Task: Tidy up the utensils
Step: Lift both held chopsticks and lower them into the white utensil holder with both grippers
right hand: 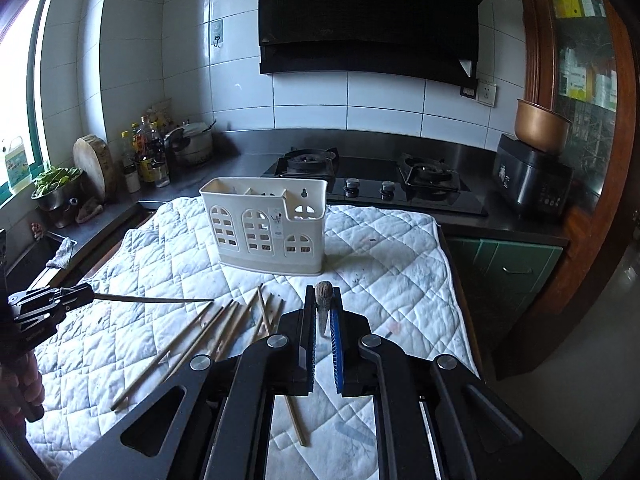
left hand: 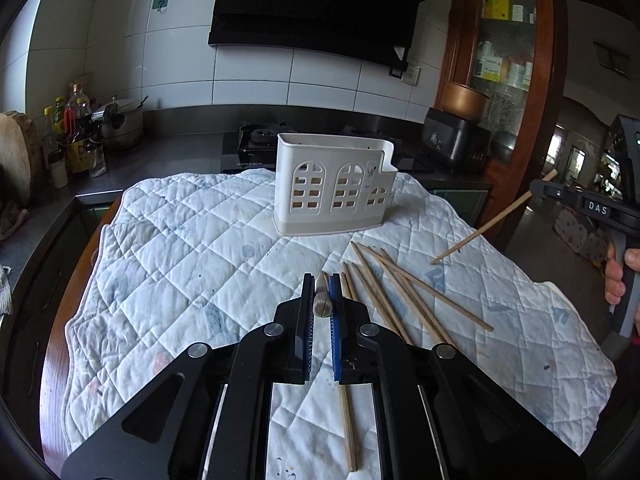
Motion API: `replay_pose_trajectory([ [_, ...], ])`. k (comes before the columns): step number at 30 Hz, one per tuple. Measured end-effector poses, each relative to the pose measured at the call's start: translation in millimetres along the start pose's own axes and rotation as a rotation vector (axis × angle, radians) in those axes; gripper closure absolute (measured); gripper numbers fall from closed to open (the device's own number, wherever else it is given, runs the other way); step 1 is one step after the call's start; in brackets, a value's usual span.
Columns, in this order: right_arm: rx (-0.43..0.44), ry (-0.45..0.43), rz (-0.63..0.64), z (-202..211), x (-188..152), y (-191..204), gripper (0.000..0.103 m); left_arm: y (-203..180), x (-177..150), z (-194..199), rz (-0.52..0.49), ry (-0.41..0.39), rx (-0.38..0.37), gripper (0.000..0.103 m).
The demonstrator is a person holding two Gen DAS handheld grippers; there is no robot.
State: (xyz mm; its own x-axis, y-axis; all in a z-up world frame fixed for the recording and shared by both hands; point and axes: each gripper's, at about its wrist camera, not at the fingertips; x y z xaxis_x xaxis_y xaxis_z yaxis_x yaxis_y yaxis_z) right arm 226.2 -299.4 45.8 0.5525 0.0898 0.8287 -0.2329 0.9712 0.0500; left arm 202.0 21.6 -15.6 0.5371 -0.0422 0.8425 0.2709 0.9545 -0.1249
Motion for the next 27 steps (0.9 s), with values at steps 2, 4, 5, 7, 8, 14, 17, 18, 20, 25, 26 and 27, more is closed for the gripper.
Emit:
replay_pose_trajectory([
  [2,0.021,-0.001,-0.002,-5,17,0,0.096,2,12,-4,-0.006,0.007,-0.006,0.097],
  [4,0.043,-0.004,-0.003,-10,36,0,0.096,6,28,-8,-0.002,0.012,-0.022,0.097],
  [5,0.058,-0.005,-0.009,-11,46,-1,0.096,8,35,-10,-0.004,0.017,-0.027,0.097],
  [7,0.071,-0.015,-0.012,-15,71,-3,0.096,12,51,-16,-0.004,0.03,-0.047,0.097],
  [8,0.072,-0.024,-0.01,-16,83,-3,0.096,14,58,-19,-0.002,0.036,-0.048,0.097],
  [14,0.048,-0.08,0.024,-25,152,5,0.096,17,96,-31,-0.034,0.044,-0.042,0.097],
  [17,0.027,-0.102,0.032,-39,175,10,0.096,17,115,-29,-0.052,0.027,-0.04,0.097],
  [18,0.024,-0.103,0.03,-45,180,10,0.096,16,122,-27,-0.059,0.02,-0.041,0.097],
  [20,0.017,-0.094,0.025,-60,188,13,0.096,16,137,-20,-0.069,-0.004,-0.04,0.097],
  [25,0.0,-0.039,0.028,-99,192,17,0.096,11,183,2,-0.096,-0.101,-0.04,0.097],
  [26,-0.004,-0.026,0.032,-106,190,18,0.096,8,192,7,-0.104,-0.125,-0.037,0.097],
  [27,-0.006,-0.015,0.033,-111,188,19,0.096,6,201,10,-0.111,-0.151,-0.033,0.097],
])
Point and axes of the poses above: each gripper's, at about its wrist camera, not at the fingertips, and z roughly against the way its jaws point, y to its left, x to its top, and after that the axes turned 1 degree about -z, right-handed
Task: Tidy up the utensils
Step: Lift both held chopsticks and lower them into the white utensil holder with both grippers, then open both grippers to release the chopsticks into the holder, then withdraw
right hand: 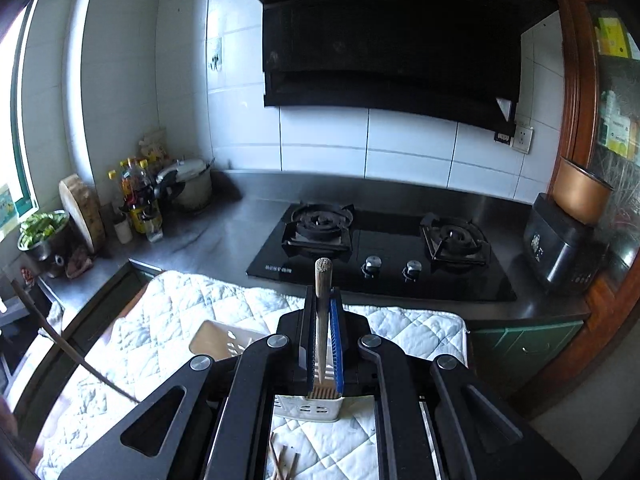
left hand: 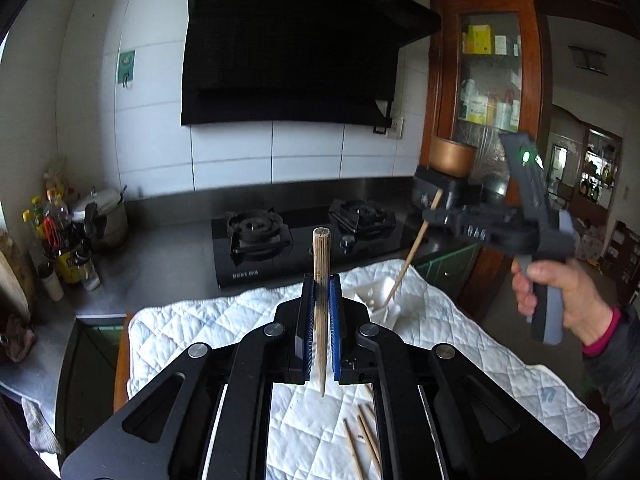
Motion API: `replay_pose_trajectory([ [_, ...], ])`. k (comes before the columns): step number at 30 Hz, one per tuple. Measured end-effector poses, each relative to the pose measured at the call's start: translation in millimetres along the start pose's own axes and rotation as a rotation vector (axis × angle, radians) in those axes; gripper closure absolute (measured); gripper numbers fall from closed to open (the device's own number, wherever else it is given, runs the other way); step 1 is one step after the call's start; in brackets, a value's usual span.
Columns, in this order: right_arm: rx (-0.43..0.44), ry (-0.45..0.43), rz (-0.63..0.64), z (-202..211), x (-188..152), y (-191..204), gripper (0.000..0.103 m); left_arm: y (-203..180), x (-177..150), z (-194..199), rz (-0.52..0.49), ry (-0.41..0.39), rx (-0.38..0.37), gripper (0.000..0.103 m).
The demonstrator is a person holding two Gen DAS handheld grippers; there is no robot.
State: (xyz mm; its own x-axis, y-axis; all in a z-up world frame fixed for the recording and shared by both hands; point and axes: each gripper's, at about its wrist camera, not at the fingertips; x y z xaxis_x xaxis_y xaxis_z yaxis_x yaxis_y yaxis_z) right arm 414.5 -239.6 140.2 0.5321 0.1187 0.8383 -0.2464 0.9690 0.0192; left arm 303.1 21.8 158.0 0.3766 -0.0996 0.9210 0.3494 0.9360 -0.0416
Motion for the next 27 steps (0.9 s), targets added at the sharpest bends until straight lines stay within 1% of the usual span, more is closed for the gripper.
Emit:
replay_pose_trajectory([
  [3,0.0,0.024,-0.001,-11,-9,0,0.096,-3,24,-2,-0.013,-0.053,0.007,0.097],
  [6,-0.006,0.038,0.004,-17,-16,-1,0.096,-9,39,-13,-0.033,-0.097,0.037,0.097],
  [10,-0.009,0.049,0.01,-20,-23,0,0.096,-13,48,-38,-0.025,-0.105,0.047,0.097],
  [14,-0.008,0.058,0.02,-23,-29,-2,0.096,-9,45,-67,0.013,-0.066,0.062,0.097],
  [18,-0.008,0.064,0.023,-26,-33,-2,0.096,2,34,-92,0.061,-0.011,0.069,0.097],
  [24,-0.005,0.071,0.012,-29,-35,-5,0.096,15,16,-115,0.089,0.055,0.052,0.097],
  [27,-0.005,0.07,0.009,-29,-37,-5,0.096,18,9,-121,0.097,0.077,0.046,0.097],
])
Point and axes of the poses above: each gripper's, at about its wrist camera, not at the fingertips, and z roughly against the way its jaws point, y to its left, x to its top, and after that the axes turned 1 degree about -z, right-handed
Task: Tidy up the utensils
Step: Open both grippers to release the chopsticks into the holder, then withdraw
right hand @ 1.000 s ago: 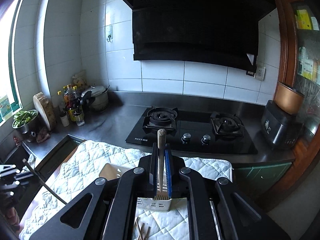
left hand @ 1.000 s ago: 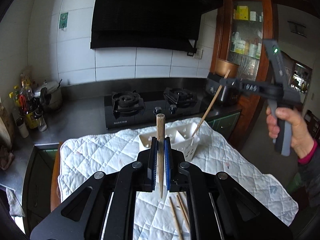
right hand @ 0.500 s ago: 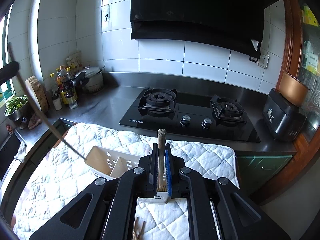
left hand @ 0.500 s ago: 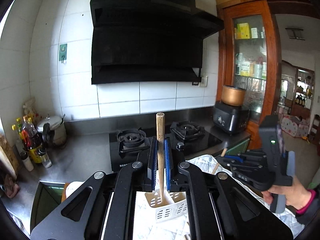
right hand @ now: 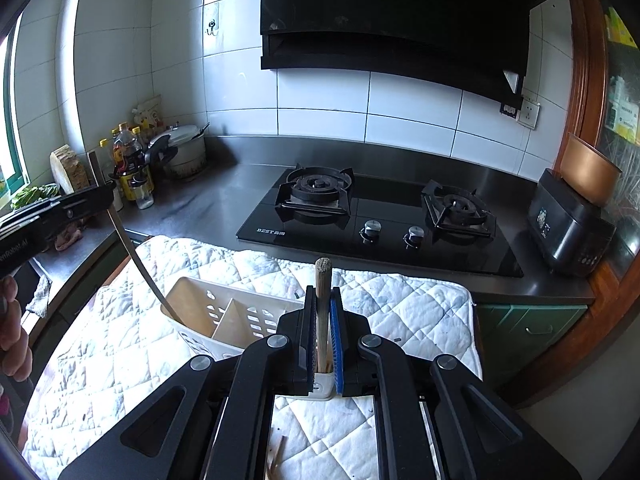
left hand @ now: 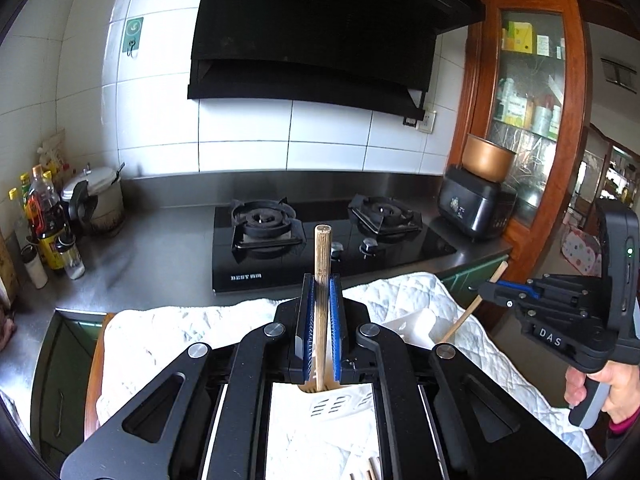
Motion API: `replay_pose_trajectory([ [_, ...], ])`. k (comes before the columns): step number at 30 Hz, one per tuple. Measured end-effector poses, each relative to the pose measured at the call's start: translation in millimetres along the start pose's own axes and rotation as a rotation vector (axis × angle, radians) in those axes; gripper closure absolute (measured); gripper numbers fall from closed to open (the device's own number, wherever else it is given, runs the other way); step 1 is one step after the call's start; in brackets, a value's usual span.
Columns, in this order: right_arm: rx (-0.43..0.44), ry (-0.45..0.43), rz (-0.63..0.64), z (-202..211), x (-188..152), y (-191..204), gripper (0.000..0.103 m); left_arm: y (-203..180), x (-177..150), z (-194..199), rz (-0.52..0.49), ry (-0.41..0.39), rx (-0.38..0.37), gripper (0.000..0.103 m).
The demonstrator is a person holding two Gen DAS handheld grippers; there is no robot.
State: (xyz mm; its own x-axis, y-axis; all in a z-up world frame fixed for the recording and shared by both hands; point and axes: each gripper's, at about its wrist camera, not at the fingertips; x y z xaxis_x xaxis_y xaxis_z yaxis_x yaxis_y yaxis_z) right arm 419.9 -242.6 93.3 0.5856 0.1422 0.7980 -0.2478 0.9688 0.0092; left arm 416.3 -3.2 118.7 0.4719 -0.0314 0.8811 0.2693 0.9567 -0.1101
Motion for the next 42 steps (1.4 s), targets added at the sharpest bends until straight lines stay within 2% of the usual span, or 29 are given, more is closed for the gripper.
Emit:
replay_pose_trajectory([
  [6,-0.005,-0.012,-0.007,5,-1,-1,0.093,0,-7,-5,0.008,0.02,-0.01,0.096],
  [13,-0.016,-0.06,-0.023,29,-1,-5,0.072,-2,-4,11,0.008,0.011,-0.015,0.093],
  [16,-0.014,-0.088,-0.036,48,-7,-8,0.068,-3,-5,29,0.011,-0.01,-0.011,0.079],
  [18,-0.007,-0.102,-0.045,62,-14,-10,0.062,-4,-9,44,0.007,-0.027,-0.011,0.077],
  [20,-0.007,-0.116,-0.047,75,-25,-9,0.055,-6,-14,58,0.004,-0.036,0.0,0.068],
  [22,-0.005,-0.124,-0.05,87,-38,-9,0.049,-7,-24,75,0.003,-0.05,-0.003,0.063],
  [24,0.004,-0.122,-0.055,95,-52,-8,0.047,-10,-35,88,-0.008,-0.06,0.009,0.06],
  [31,0.04,-0.112,-0.081,119,-106,1,0.034,-16,-88,123,-0.005,-0.048,0.0,0.045],
  [37,0.025,-0.108,-0.065,134,-153,15,0.015,-15,-141,136,0.016,0.004,0.026,0.033],
  [42,0.011,-0.088,-0.038,138,-191,29,0.012,-17,-187,135,0.019,0.082,0.051,0.028],
])
Point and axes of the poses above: each gripper's, at about its wrist camera, not at the fingertips, and z roughly against the way its jaws point, y to its left, x to its top, and after that the axes turned 1 degree about -z, right-handed
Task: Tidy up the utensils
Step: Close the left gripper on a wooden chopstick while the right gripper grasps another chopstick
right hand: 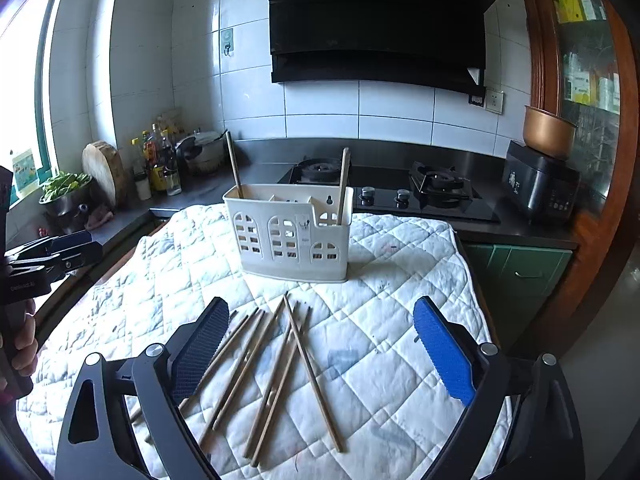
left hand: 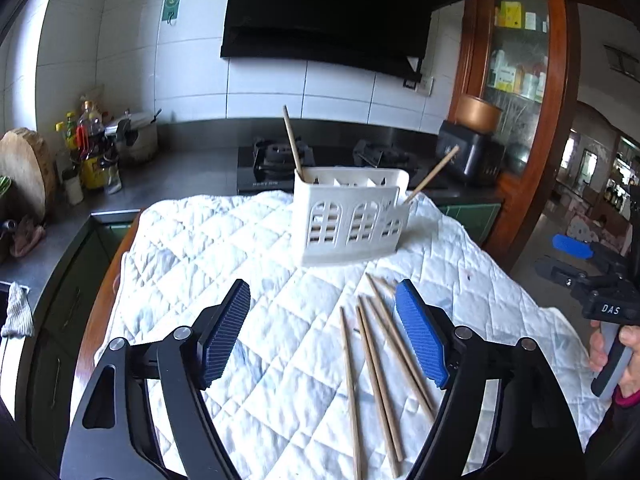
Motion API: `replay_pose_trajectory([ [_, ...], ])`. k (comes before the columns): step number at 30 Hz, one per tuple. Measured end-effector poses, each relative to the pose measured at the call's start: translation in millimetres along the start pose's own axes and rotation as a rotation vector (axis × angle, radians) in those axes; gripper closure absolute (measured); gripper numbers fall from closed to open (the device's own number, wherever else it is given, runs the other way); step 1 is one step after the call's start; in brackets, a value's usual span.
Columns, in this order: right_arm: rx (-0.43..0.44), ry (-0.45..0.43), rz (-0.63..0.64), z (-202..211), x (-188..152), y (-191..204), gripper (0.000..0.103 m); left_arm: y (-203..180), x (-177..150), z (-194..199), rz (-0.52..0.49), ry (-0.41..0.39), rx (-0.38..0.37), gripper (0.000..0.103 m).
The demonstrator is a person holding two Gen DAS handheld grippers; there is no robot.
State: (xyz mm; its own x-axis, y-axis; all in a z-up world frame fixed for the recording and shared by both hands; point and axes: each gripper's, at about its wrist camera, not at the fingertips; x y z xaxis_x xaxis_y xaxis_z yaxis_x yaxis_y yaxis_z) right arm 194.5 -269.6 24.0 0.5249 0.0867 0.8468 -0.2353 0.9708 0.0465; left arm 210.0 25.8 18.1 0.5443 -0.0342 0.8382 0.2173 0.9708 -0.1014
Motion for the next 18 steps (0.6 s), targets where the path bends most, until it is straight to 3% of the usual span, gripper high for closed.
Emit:
replay_pose_trajectory([
  [9,-0.043,0.024,0.053,5,-50,20,0.01,-4,-62,-13,-0.018,0.123,0.036,0.024],
  [18,-0.055,0.048,0.032,7,-74,20,0.01,-10,-103,-20,0.026,0.191,0.03,0.024],
])
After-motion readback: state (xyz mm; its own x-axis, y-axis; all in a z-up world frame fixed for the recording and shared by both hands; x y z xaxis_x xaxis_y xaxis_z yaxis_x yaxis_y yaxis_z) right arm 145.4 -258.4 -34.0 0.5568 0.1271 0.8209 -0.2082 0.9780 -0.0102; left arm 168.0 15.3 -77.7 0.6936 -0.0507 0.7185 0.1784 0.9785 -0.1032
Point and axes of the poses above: each gripper's, at about its wrist camera, not at the fingertips, and z roughly against the way its jaws point, y to its left, x to its top, and after that the axes turned 1 degree about -z, right-handed
